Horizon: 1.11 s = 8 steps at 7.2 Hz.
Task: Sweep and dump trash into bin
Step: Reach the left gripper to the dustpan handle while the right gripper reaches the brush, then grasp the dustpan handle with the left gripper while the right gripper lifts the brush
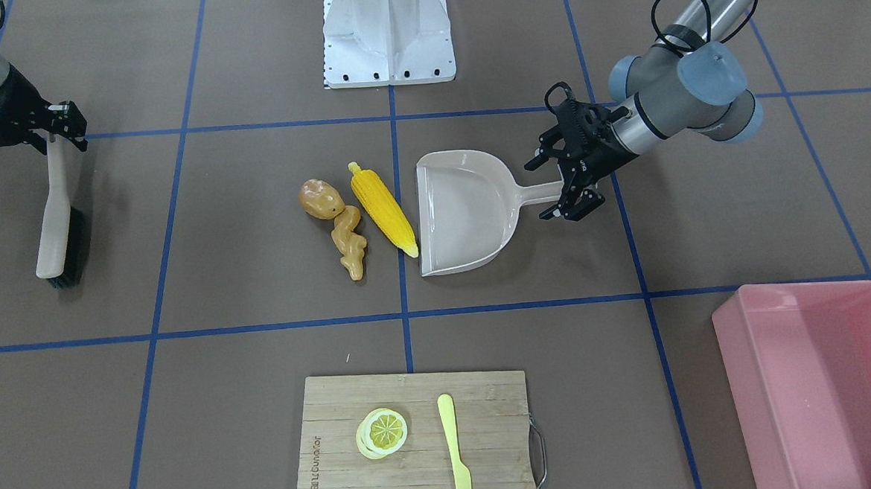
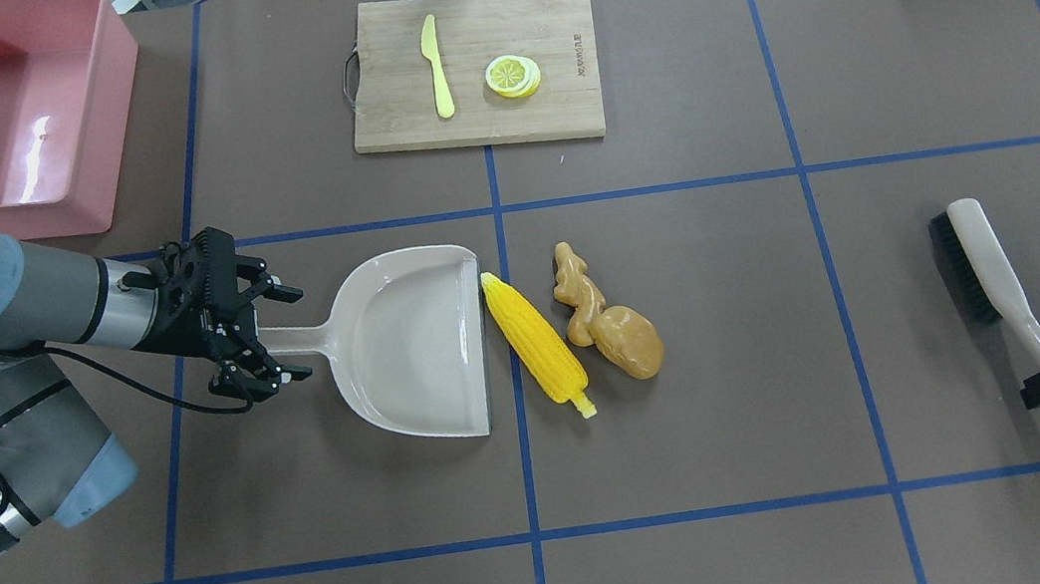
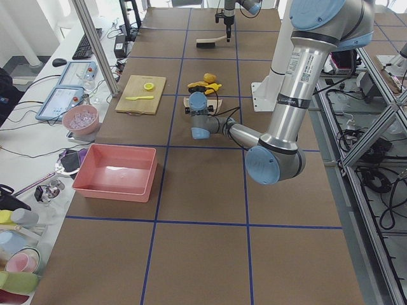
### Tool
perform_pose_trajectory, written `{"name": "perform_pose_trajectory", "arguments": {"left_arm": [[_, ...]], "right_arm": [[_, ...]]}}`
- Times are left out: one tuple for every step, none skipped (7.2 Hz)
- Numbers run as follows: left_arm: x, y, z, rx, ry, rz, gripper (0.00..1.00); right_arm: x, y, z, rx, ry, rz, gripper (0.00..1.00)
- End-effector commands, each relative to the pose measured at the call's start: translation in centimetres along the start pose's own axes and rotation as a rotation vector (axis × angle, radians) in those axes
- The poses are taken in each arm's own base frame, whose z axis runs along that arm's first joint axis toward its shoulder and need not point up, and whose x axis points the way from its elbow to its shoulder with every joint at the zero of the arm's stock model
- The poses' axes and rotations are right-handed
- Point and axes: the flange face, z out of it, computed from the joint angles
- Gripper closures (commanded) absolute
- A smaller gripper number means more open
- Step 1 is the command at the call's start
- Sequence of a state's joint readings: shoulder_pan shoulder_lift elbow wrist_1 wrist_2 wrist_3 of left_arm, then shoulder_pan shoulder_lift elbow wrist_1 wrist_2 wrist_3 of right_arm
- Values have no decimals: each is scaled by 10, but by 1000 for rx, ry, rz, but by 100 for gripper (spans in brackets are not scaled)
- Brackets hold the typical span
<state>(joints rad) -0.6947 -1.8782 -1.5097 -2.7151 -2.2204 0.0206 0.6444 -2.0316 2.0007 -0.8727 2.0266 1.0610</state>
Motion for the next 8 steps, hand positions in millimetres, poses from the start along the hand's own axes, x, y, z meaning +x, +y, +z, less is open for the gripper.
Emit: {"name": "perform_pose_trajectory", "arguments": {"left_arm": [[9, 2, 17, -12, 28, -5, 3], [14, 1, 21, -13, 38, -25, 3], [14, 0, 21, -12, 35, -30, 3], [11, 0, 22, -14, 11, -31, 3], [12, 0, 23, -12, 8, -30, 3], [12, -1, 22, -9, 6, -27, 3], [10, -2, 23, -7, -6, -25, 3], [7, 0, 27, -12, -32, -28, 3]], "right_arm": [[4, 4, -2, 2, 5, 0, 60], [6, 6, -4, 10, -6, -9, 86], [7, 7, -5, 14, -10, -14, 100], [7, 6, -5, 17, -10, -22, 100], [-6, 4, -13, 32, -33, -45, 100], [-28, 7, -26, 40, -72, -80, 100], [-57, 3, -35, 54, -119, -109, 100], [-84, -4, -31, 50, -135, -107, 100]]}}
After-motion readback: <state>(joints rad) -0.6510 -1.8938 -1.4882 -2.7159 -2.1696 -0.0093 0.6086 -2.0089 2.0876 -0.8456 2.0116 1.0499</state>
